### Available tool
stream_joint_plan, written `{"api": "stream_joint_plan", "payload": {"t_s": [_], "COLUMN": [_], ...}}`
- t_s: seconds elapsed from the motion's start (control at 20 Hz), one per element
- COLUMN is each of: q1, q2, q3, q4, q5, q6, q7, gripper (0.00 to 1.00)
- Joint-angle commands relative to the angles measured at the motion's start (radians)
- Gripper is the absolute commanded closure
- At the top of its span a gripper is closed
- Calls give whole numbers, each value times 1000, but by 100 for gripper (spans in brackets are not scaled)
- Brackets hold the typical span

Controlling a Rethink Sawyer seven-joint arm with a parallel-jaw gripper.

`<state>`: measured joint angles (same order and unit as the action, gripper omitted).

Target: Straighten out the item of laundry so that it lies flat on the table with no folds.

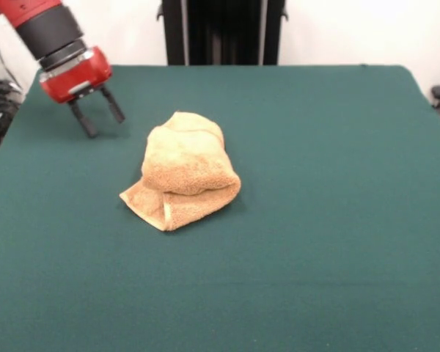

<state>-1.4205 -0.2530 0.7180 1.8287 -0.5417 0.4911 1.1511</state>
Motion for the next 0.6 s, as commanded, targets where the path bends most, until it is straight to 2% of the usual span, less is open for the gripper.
{"api": "stream_joint_plan", "payload": {"t_s": [0.05, 0.5, 0.6], "q1": [-16, -61, -60], "q2": [250, 351, 356], "q3": [42, 116, 123], "q4": [-253, -251, -235], "q5": [5, 6, 9], "q6": [45, -40, -74], "q7": [-173, -111, -57], "gripper": [0, 0, 0]}}
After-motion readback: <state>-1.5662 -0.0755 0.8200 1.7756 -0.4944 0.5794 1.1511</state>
